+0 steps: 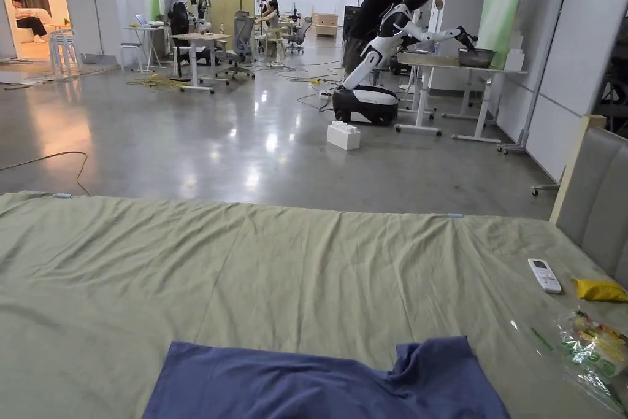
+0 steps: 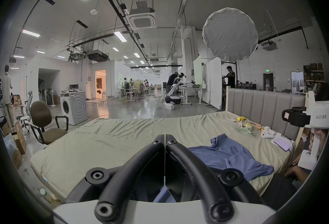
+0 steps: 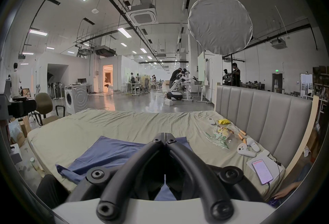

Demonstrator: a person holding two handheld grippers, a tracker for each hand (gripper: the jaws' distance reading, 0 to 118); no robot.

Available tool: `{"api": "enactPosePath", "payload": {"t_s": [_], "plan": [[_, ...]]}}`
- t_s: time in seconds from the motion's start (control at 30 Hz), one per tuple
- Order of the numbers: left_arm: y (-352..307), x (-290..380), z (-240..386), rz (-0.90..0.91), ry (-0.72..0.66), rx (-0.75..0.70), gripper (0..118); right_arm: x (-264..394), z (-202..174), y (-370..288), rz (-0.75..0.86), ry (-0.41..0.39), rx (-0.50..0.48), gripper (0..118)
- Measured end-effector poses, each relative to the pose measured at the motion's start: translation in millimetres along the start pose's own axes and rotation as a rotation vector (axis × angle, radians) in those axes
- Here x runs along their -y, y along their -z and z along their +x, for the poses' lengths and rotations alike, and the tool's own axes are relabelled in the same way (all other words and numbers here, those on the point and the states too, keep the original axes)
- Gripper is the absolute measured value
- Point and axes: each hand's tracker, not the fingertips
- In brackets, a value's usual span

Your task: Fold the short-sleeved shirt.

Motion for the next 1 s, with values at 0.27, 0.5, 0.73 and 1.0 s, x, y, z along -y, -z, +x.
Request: {"api": "enactPosePath", "payload": {"t_s": [0.27, 0.5, 0.73, 1.0], "plan": [[20, 23, -28, -0.185, 0.013, -0.082, 1, 5, -1, 6, -0.023, 0.029, -0.027, 0], [57, 94, -76, -0.449, -0.142, -0.098, 83, 25, -3, 11, -0.145, 0.075, -0.077, 0], [111, 165, -80, -0.483, -0.902, 0.214, 83, 35, -3, 17, -0.196, 0.034, -0.079, 0], [147, 196, -73, -0.606, -0.877, 0.278, 53, 40, 4, 16, -0.236, 0.041, -0.061, 0]]}}
